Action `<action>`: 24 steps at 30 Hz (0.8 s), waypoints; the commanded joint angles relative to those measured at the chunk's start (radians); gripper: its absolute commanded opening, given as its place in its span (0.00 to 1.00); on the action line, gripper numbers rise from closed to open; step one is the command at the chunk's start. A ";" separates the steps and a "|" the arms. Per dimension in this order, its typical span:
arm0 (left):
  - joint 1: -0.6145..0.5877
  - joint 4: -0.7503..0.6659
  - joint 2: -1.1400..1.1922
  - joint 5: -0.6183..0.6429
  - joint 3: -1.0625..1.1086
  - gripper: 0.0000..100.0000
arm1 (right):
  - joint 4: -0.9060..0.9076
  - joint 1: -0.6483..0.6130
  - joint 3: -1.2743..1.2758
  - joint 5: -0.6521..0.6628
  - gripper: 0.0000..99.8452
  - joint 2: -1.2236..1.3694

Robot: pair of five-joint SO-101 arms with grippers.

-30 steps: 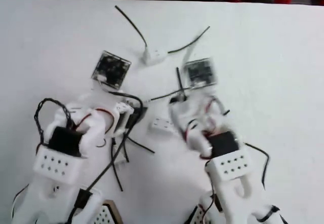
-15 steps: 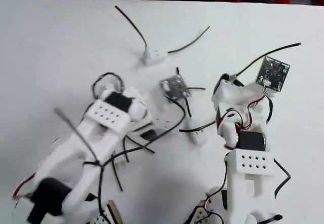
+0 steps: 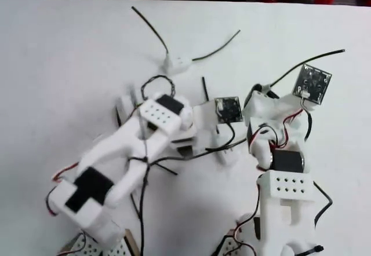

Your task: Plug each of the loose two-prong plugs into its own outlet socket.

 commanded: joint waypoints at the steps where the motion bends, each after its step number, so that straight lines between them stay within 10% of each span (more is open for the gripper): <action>1: 0.012 -0.014 0.061 -0.006 -0.086 0.31 | -0.015 0.012 -0.009 -0.005 0.02 -0.022; 14: 0.058 -0.014 0.084 0.091 -0.087 0.07 | -0.013 0.013 -0.008 -0.005 0.02 -0.021; 24: -0.062 -0.015 0.084 0.646 -0.138 0.31 | -0.013 0.010 -0.008 -0.005 0.02 -0.015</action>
